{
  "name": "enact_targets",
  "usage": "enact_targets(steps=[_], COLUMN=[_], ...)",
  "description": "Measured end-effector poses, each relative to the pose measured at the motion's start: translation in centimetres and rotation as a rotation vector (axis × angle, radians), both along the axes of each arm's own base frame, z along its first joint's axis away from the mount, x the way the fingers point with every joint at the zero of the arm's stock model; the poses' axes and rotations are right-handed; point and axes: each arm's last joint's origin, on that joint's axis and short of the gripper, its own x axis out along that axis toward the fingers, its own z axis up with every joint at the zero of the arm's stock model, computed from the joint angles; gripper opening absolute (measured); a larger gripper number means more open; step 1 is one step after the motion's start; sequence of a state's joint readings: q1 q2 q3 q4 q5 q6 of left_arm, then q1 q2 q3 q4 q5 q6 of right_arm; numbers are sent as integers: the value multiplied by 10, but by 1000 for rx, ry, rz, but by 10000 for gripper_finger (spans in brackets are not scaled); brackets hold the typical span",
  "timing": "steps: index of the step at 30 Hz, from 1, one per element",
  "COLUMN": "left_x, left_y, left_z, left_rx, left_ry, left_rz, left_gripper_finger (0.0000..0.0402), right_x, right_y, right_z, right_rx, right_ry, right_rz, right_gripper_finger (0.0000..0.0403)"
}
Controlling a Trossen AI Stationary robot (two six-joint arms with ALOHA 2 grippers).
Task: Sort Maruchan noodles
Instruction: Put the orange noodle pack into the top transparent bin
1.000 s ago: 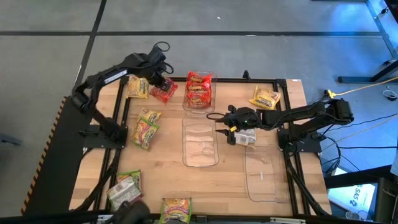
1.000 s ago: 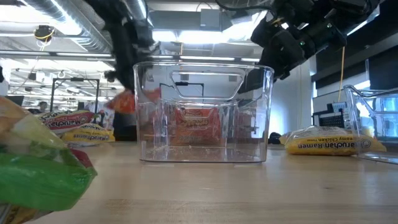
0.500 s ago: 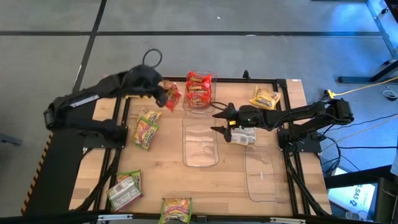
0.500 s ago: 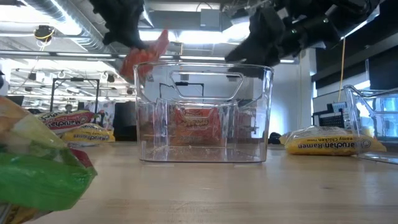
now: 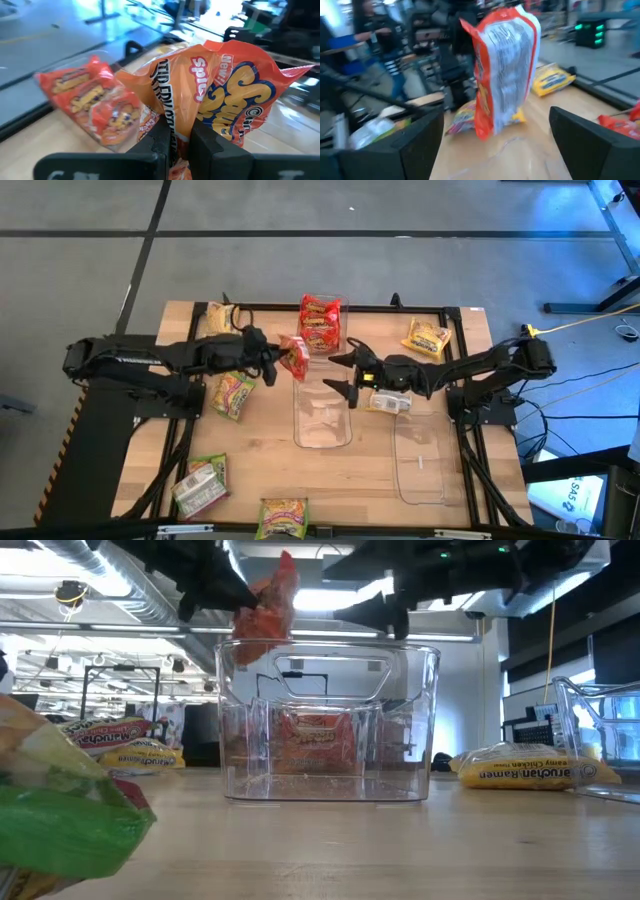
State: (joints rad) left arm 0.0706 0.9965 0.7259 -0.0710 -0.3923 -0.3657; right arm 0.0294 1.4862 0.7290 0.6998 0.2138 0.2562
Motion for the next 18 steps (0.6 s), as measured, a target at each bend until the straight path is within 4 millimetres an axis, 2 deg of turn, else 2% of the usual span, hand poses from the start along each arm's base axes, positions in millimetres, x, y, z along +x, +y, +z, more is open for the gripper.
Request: enact_targets(steps=[6, 18], left_x=[10, 12], left_y=[-9, -20], left_z=[-2, 2], left_rx=[20, 19], left_ry=[-41, -93], left_rz=[50, 12], left_gripper_finger=[35, 36], right_x=[22, 66], right_y=[3, 1], right_z=[2, 6], right_rx=[-9, -88], right_ry=[-8, -3], right_rz=[-97, -129], right_gripper_finger=[337, 335])
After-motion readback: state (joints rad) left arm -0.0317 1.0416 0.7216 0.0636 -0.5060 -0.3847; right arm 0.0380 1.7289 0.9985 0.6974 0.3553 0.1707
